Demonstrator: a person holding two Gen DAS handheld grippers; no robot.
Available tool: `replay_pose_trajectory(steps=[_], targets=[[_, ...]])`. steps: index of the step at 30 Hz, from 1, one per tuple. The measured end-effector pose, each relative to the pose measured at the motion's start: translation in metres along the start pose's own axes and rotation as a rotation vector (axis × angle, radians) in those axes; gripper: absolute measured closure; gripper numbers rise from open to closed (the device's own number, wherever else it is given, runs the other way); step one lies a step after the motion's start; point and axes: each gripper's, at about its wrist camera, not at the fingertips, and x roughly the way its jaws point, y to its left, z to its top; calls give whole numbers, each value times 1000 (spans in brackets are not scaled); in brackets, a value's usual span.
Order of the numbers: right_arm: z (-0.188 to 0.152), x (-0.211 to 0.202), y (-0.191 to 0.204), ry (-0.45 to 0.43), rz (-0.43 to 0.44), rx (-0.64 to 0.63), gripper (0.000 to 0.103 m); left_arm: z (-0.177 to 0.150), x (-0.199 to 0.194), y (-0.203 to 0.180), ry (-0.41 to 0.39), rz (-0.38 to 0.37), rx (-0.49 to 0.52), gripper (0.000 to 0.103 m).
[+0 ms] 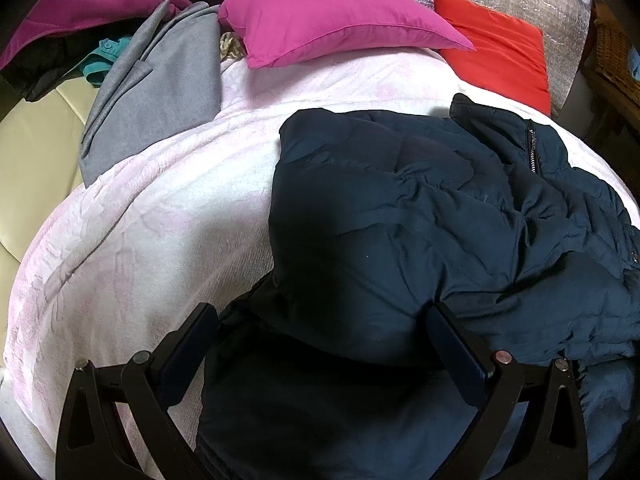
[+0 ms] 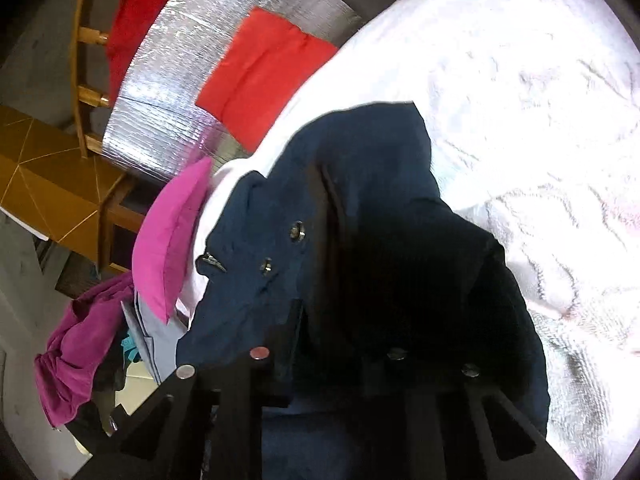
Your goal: Fold large clothes
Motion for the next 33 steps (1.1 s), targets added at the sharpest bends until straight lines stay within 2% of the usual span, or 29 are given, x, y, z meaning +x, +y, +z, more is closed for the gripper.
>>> replay_pose_trajectory(steps=[3, 5, 7, 10, 13, 15, 17, 18, 21, 23, 25, 27, 30, 31, 33], targets=[[-1, -8, 18, -45, -56, -126, 81, 0, 0, 0, 1, 0, 0, 0], [-3, -2, 17, -19, -100, -147, 81, 0, 0, 0, 3, -1, -2, 0], [-5, 11, 11, 63, -154, -151, 78, -1, 1, 1, 10, -6, -8, 0], [-4, 7, 11, 82, -141, -144, 78, 1, 0, 5, 21, -14, -26, 0], [4, -11, 20, 35, -144, -186, 77, 6, -12, 13, -26, -17, -55, 0], [13, -26, 26, -17, -129, -206, 70, 8, -23, 16, -83, -27, -69, 0], [24, -35, 33, -63, -115, -215, 32, 8, -25, 17, -94, -24, -68, 0], [30, -36, 37, -76, -102, -218, 31, 7, -22, 17, -83, -19, -65, 0], [49, -23, 48, -60, -55, -226, 32, 4, -8, 16, -14, -3, -60, 0], [59, -5, 49, -28, -52, -220, 37, 2, -5, 16, 6, 0, -63, 0], [69, 18, 48, 9, -74, -209, 40, 2, -4, 16, 7, -4, -69, 0], [74, 42, 43, 47, -143, -213, 41, 2, -4, 14, 2, 3, -63, 0], [73, 69, 37, 92, -224, -243, 56, 2, -3, 11, 2, 7, -59, 0], [72, 74, 38, 102, -235, -257, 65, 2, -3, 11, 2, 6, -60, 0], [68, 77, 45, 113, -238, -284, 72, 4, -3, 11, -5, 13, -63, 0]])
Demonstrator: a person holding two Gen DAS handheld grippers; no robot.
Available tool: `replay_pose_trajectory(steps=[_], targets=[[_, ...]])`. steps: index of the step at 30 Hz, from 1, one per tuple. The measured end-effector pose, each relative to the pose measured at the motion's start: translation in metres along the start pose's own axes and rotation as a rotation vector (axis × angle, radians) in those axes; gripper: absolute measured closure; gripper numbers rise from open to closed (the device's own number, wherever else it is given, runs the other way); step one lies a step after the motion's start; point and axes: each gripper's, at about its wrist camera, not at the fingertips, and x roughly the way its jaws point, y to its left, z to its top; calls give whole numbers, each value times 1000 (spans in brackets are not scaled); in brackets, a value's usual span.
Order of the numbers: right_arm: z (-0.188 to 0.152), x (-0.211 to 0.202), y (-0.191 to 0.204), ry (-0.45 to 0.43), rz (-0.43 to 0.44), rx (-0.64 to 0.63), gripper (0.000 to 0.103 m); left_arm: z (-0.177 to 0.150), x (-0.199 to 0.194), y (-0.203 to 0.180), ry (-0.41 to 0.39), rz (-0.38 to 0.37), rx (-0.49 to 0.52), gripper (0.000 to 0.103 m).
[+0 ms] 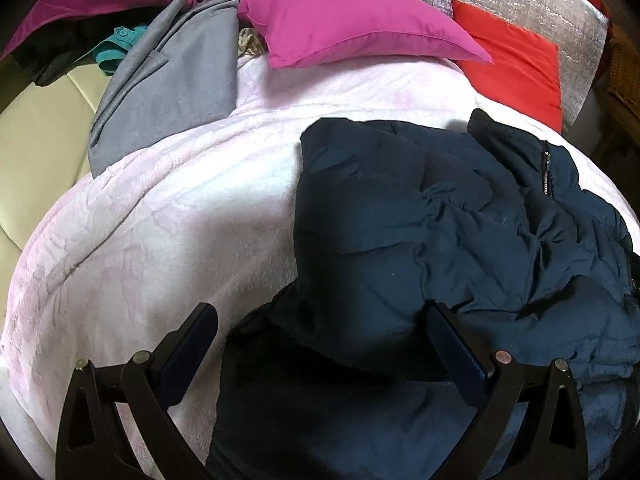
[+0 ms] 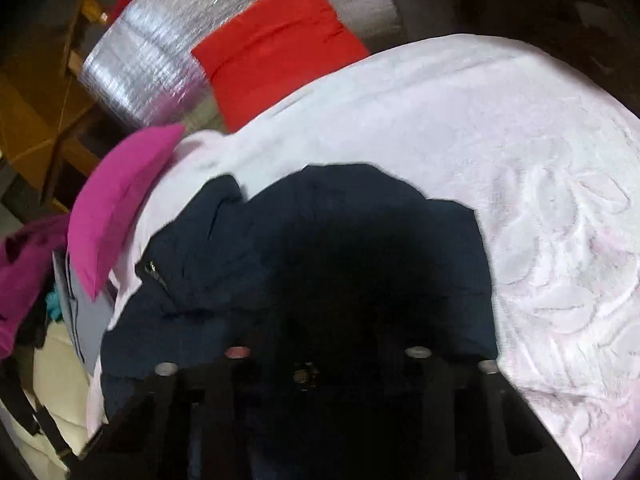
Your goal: Fold large clothes
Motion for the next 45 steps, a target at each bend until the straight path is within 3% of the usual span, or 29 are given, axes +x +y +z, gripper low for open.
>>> replay_pose_trajectory(steps=[2, 4, 6, 8, 12, 15, 17, 18, 21, 24, 30, 33, 36, 40, 45], targets=[[0, -7, 8, -29, -11, -47, 84, 5, -5, 1, -36, 20, -5, 0], [-1, -16, 15, -85, -18, -74, 84, 8, -12, 0, -88, 45, 4, 0], [-2, -11, 14, -72, -29, -69, 84, 9, -14, -2, -104, 51, 19, 0], [-5, 7, 9, -11, -93, -89, 85, 8, -5, -4, -62, 50, 25, 0], [-4, 2, 7, 3, -91, -76, 82, 8, 11, 3, 27, 16, -11, 0], [-4, -21, 4, -28, -77, -40, 71, 12, 6, 8, 29, 5, -34, 0], [-9, -46, 3, -92, -86, -36, 42, 11, 2, 10, 26, 8, -36, 0], [-12, -55, 4, -112, -82, -40, 37, 11, 0, 10, 25, 7, -37, 0], [-28, -86, 12, -173, -91, -85, 37, 11, -10, 13, -1, 6, -39, 0], [-46, -98, 26, -163, -89, -135, 39, 11, -19, 13, -27, 4, -19, 0], [-89, -85, 59, -57, -72, -239, 50, 5, -25, 12, -41, 9, 17, 0], [-109, -67, 63, 25, -71, -243, 50, 2, -15, 11, 15, 12, 27, 0], [-125, -29, 58, 167, -141, -243, 50, -1, -1, 11, 80, 8, 21, 0], [-124, -37, 56, 156, -109, -218, 50, 2, -10, 16, 45, -13, 1, 0], [-116, -73, 41, 78, -62, -182, 50, 5, -23, 23, -18, -33, -27, 0]])
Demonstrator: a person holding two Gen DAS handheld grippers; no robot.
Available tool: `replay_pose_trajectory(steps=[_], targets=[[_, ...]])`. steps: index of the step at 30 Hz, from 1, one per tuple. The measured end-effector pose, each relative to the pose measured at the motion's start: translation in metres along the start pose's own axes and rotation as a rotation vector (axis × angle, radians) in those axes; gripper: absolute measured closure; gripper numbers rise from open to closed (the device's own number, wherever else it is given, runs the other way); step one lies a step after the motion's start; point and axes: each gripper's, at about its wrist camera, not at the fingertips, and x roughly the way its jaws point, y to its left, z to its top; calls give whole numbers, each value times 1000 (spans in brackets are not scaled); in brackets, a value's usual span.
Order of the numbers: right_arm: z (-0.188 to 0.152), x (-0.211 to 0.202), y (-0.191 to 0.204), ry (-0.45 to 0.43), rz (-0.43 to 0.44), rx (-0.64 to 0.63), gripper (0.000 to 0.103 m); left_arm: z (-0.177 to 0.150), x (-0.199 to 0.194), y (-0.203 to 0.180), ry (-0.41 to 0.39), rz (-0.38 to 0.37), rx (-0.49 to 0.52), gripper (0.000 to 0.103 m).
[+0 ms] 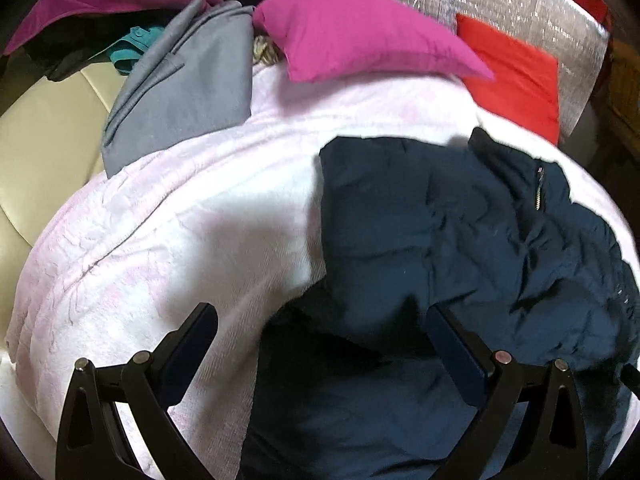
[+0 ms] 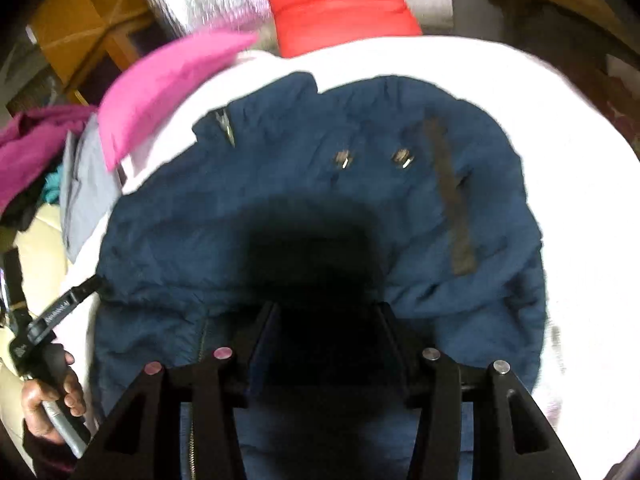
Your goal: Fold large clothes
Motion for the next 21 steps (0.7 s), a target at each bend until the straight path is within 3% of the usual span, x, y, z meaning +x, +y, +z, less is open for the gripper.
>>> replay_pose_trajectory(steps=[7, 11, 18, 21], targets=[[-3, -36, -59, -65, 153, 208, 50, 0, -3, -3, -9, -37, 8, 0], [-8, -28, -86, -60, 270, 315, 50, -1, -4, -4, -17, -61, 7, 0], [-7, 2, -102, -64, 361, 402, 49, -4, 21, -7, 57, -4, 11, 0], [0, 9, -106, -84, 392, 432, 49, -1, 20, -5, 44, -13, -15, 0]])
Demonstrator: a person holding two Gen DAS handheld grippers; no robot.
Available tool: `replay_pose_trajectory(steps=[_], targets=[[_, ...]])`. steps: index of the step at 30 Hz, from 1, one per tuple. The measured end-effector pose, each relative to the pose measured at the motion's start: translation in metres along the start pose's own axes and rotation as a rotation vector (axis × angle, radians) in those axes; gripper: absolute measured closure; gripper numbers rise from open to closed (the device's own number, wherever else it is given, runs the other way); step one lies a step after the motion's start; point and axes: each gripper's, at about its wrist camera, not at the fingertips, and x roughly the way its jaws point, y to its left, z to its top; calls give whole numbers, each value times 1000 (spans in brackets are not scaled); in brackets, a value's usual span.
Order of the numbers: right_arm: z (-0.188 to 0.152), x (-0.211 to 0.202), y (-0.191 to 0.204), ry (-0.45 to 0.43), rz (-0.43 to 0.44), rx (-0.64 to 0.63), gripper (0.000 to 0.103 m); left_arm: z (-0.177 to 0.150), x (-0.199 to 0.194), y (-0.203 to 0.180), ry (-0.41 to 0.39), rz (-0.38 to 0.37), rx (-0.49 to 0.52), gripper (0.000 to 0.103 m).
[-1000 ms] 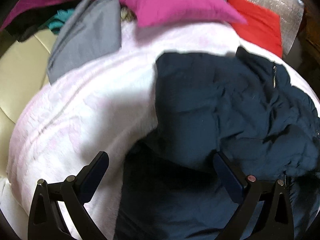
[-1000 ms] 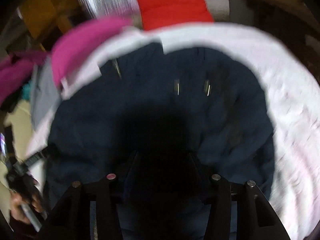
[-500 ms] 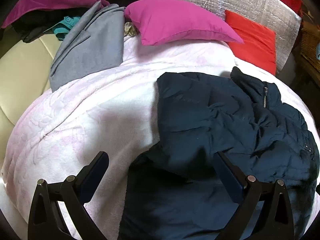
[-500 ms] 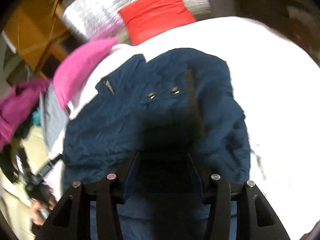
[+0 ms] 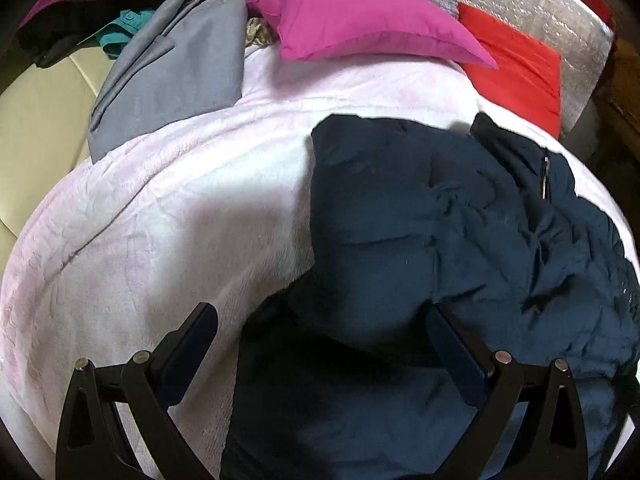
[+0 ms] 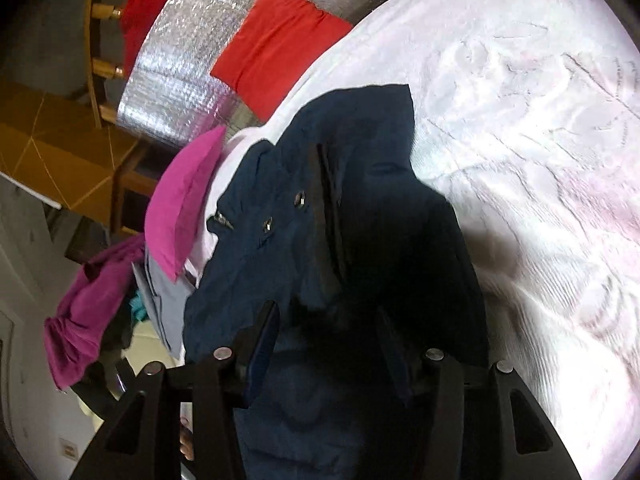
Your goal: Fold large clothes
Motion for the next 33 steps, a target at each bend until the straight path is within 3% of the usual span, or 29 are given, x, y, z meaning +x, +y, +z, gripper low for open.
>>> replay_pose_trajectory(steps=[3, 7, 8, 10, 13, 15, 17, 23, 25, 30, 33], targets=[[8, 12, -2, -4, 31, 32, 49, 3, -1, 2, -28, 15, -5, 0], [11, 25, 5, 13, -21, 13, 49, 3, 14, 3, 17, 7, -16, 0], [12, 28, 10, 13, -50, -7, 52, 3, 15, 3, 21, 3, -22, 0], [16, 31, 21, 14, -131, -66, 73, 4, 11, 3, 2, 2, -20, 0], [18, 26, 39, -33, -190, -164, 79, 6, -1, 2, -66, 8, -6, 0], [13, 27, 45, -63, -237, -225, 79, 4, 3, -1, -55, 38, 16, 0], [7, 42, 45, -35, -304, -279, 80, 2, 14, -2, 2, 42, 20, 0], [6, 33, 42, -9, -276, -240, 76, 5, 10, 2, 8, 27, -6, 0], [5, 24, 44, -8, -289, -240, 75, 6, 2, 1, -26, 37, 0, 0], [-2, 2, 66, -105, -370, -335, 75, 9, -24, -2, -147, 65, 30, 0], [-4, 1, 86, -158, -391, -381, 75, 11, -25, -3, -156, 59, 28, 0]])
